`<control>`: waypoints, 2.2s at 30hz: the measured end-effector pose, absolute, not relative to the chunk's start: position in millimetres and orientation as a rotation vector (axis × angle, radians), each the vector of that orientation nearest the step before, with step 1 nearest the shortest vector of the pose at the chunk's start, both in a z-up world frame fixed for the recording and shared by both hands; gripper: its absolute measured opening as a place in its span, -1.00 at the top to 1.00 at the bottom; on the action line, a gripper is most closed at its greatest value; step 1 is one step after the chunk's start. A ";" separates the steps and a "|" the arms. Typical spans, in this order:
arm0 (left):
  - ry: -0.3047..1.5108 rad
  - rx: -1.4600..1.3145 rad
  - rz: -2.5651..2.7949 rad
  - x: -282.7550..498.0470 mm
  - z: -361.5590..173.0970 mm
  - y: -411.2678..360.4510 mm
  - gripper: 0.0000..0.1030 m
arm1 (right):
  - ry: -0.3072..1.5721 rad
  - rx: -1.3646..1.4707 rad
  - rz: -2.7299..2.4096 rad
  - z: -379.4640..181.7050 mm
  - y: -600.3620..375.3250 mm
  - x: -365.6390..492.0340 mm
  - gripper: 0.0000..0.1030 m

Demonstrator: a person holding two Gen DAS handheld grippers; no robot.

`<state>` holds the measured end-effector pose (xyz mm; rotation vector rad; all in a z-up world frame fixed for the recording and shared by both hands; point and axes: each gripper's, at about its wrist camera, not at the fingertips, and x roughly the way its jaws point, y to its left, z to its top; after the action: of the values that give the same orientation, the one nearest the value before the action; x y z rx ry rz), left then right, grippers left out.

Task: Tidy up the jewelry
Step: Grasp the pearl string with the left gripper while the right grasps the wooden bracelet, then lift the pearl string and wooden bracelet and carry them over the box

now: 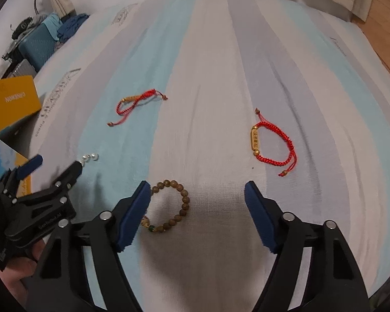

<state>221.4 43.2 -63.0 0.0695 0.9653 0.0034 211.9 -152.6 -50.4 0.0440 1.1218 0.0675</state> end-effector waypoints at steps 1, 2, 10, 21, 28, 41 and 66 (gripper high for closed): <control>0.968 0.066 0.005 223.7 -64.2 42.9 -0.87 | 1.129 0.042 0.067 -53.1 -152.2 213.1 -0.27; 0.971 0.063 0.006 225.8 -65.5 42.4 -0.87 | 1.135 0.043 0.068 -55.8 -152.0 214.0 -0.26; 0.984 0.096 -0.004 230.6 -76.2 34.7 -0.80 | 1.181 0.018 0.082 -74.1 -145.5 217.6 -0.14; 1.016 0.091 0.001 232.7 -98.0 42.3 -0.60 | 1.253 0.039 0.094 -91.8 -139.4 225.5 0.14; 1.017 0.061 0.000 235.0 -101.2 46.8 -0.38 | 1.280 0.024 0.097 -97.6 -133.4 225.7 0.40; 1.036 0.029 -0.030 234.8 -99.9 48.6 0.44 | 1.279 0.044 0.106 -95.1 -130.2 226.6 0.84; 1.018 -0.047 -0.086 217.5 -61.7 53.8 0.79 | 1.153 0.066 0.127 -50.4 -138.1 211.6 0.85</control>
<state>217.5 53.8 -61.7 -0.0466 1.0181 -0.0859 211.6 -138.1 -50.4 0.0655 1.1529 0.1272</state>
